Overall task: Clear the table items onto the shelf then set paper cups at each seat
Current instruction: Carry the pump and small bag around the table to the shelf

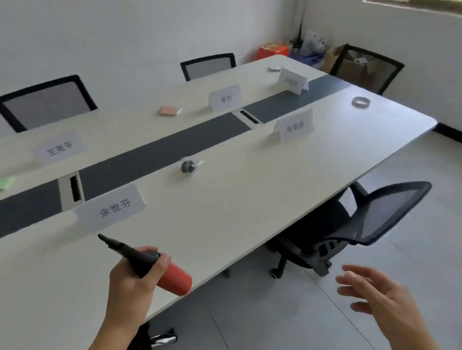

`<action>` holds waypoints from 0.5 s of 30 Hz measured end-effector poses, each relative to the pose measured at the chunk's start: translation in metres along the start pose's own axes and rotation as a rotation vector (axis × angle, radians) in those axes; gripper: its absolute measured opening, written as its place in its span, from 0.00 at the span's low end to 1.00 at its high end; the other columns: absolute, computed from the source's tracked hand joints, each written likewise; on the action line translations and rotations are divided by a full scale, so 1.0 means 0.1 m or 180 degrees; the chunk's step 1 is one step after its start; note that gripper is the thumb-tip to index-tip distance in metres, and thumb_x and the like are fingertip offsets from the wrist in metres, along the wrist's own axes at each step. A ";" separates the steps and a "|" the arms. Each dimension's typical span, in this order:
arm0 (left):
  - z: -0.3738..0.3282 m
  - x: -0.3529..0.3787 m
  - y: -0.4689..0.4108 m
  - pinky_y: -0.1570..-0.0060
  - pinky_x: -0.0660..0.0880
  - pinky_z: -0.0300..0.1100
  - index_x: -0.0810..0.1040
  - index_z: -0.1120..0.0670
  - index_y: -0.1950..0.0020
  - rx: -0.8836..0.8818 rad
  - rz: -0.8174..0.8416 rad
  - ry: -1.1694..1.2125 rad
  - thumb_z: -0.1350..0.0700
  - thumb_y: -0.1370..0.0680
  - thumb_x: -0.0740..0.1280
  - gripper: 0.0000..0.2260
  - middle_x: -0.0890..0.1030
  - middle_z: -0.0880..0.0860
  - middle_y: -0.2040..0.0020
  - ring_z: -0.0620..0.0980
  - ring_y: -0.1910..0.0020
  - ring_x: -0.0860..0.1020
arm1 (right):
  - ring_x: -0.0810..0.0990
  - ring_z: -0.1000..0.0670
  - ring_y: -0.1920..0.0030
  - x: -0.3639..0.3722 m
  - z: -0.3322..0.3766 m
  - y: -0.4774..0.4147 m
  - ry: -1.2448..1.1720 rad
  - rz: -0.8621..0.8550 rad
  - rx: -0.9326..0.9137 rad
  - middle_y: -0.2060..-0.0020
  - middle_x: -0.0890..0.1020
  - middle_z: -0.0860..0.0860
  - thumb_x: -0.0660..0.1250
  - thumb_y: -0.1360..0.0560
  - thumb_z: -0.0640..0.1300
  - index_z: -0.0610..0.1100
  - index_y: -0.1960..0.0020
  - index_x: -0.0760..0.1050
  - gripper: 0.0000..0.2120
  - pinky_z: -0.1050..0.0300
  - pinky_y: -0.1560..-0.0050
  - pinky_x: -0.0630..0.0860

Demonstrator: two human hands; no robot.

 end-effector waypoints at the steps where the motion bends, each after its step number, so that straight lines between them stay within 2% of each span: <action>1: 0.02 -0.06 -0.07 0.54 0.71 0.37 0.80 0.59 0.49 -0.0048 -0.0156 -0.0004 0.62 0.27 0.73 0.08 0.81 0.49 0.56 0.40 0.56 0.79 | 0.85 0.46 0.55 0.10 0.08 -0.16 0.0043 0.0106 0.0000 0.59 0.87 0.47 0.68 0.24 0.41 0.45 0.50 0.82 0.05 0.51 0.57 0.77; 4: 0.12 -0.24 -0.36 0.49 0.70 0.43 0.80 0.60 0.48 -0.0231 -0.0597 -0.0001 0.61 0.27 0.73 0.09 0.81 0.50 0.55 0.49 0.53 0.78 | 0.84 0.45 0.55 0.47 0.24 -0.62 0.0175 0.0467 0.0017 0.59 0.87 0.48 0.68 0.24 0.41 0.45 0.49 0.81 0.06 0.52 0.58 0.77; 6: 0.17 -0.31 -0.62 0.48 0.70 0.45 0.80 0.58 0.50 -0.0279 -0.0757 0.0013 0.61 0.27 0.73 0.07 0.81 0.51 0.55 0.52 0.52 0.78 | 0.85 0.46 0.56 0.76 0.36 -0.87 0.0241 0.0621 0.0047 0.59 0.88 0.48 0.68 0.24 0.41 0.45 0.49 0.81 0.06 0.56 0.61 0.76; 8: 0.16 -0.33 -0.91 0.50 0.71 0.44 0.79 0.55 0.53 -0.0265 -0.0797 0.0067 0.62 0.26 0.73 0.05 0.80 0.51 0.56 0.52 0.53 0.77 | 0.85 0.49 0.60 1.04 0.49 -1.09 0.0254 0.0726 0.0061 0.59 0.88 0.47 0.68 0.24 0.40 0.45 0.50 0.81 0.05 0.62 0.68 0.75; 9: 0.15 -0.32 -1.06 0.52 0.71 0.42 0.78 0.54 0.55 -0.0273 -0.0796 0.0096 0.62 0.26 0.72 0.05 0.80 0.51 0.57 0.51 0.55 0.77 | 0.85 0.50 0.61 1.17 0.56 -1.18 0.0293 0.0774 0.0066 0.60 0.87 0.47 0.68 0.24 0.40 0.44 0.50 0.81 0.05 0.63 0.68 0.75; 12: 0.05 -0.27 -1.56 0.55 0.71 0.39 0.78 0.51 0.56 -0.0213 -0.0765 0.0210 0.61 0.26 0.72 0.06 0.81 0.49 0.56 0.45 0.55 0.78 | 0.86 0.52 0.61 1.56 0.86 -1.42 0.0463 0.1061 -0.0019 0.58 0.87 0.47 0.68 0.24 0.39 0.44 0.48 0.81 0.06 0.57 0.61 0.77; 15: 0.04 -0.19 -2.04 0.54 0.72 0.41 0.78 0.52 0.54 -0.0270 -0.0648 0.0219 0.59 0.27 0.74 0.06 0.81 0.50 0.56 0.45 0.56 0.79 | 0.86 0.52 0.59 1.87 1.09 -1.77 0.0727 0.1172 -0.0132 0.57 0.87 0.49 0.68 0.24 0.40 0.46 0.47 0.81 0.07 0.55 0.58 0.77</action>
Point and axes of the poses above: each hand's wrist, its own y-axis away from the middle knuckle, its own x-axis out of the palm, z = x × y, the point moved 2 cm from there along -y, towards the middle knuckle
